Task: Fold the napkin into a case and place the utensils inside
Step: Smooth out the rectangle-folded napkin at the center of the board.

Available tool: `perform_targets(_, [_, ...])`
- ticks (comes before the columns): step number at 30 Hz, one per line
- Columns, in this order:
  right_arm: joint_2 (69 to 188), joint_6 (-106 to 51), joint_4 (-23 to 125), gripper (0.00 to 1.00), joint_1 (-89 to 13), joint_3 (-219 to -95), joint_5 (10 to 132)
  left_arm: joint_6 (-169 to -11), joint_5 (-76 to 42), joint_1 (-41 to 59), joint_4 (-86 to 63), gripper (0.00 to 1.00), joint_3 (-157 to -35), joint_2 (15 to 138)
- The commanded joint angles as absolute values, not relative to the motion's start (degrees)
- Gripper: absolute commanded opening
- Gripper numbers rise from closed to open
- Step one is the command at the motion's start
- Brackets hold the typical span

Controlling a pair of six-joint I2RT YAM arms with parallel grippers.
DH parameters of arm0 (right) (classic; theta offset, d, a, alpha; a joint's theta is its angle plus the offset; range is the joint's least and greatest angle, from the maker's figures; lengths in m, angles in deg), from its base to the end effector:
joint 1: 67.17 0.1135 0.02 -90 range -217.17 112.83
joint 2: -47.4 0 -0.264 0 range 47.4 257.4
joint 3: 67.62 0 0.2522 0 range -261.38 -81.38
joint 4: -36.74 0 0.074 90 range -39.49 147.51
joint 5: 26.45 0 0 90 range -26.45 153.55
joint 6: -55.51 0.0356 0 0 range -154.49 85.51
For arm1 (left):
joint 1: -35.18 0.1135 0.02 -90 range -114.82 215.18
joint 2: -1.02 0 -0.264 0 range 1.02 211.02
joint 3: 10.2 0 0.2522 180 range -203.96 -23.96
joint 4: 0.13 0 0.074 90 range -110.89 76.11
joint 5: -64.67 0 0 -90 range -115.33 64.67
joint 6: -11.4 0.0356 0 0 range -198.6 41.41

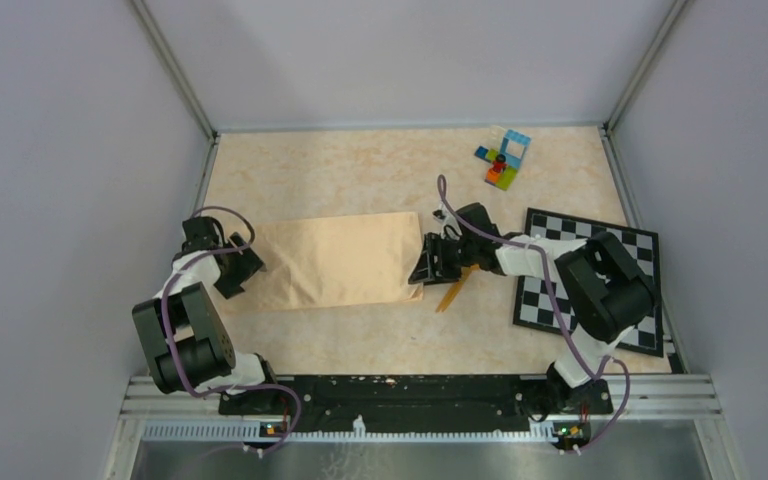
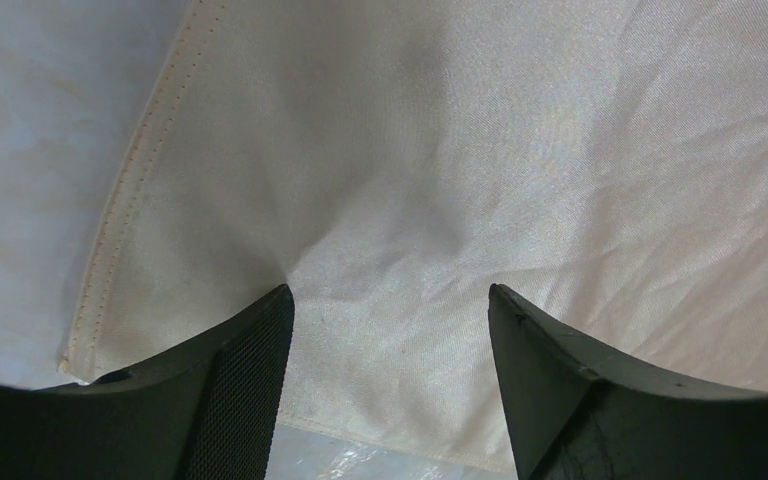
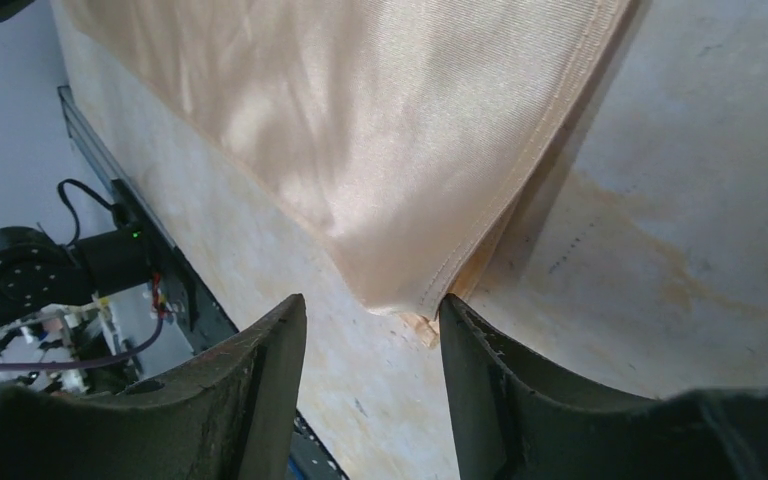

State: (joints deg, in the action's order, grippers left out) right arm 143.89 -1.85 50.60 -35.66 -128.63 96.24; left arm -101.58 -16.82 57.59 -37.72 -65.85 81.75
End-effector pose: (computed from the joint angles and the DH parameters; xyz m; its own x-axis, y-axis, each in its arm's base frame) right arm 0.2653 0.1852 0.1506 -0.9437 -0.0461 -0.3277 -0.2742 0.6632 0.6964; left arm 0.2387 0.0927 0.1701 -0.6334 -0.6789 -0.3714 -0.6099 0.7334 -0.3003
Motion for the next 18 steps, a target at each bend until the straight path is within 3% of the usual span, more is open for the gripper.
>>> perform_targets(1, [145.0,2.0,43.5,0.51,-35.2,-129.3,102.9,-100.9,-18.1,57.8,-36.2,0.76,-65.7,81.0])
perform_targets(5, [141.0,6.0,42.3,0.5,-35.5,-128.8,107.3,-100.9,-18.8,57.8,-36.3,0.76,-65.7,80.3])
perform_targets(14, [134.6,-4.2,67.7,0.5,-35.4,-130.1,85.5,-100.2,-20.0,57.8,-37.7,0.77,-67.0,78.5])
perform_targets(18, [136.5,-5.6,64.1,0.5,-34.2,-132.6,89.3,-98.8,-17.3,57.8,-39.1,0.79,-69.1,73.5])
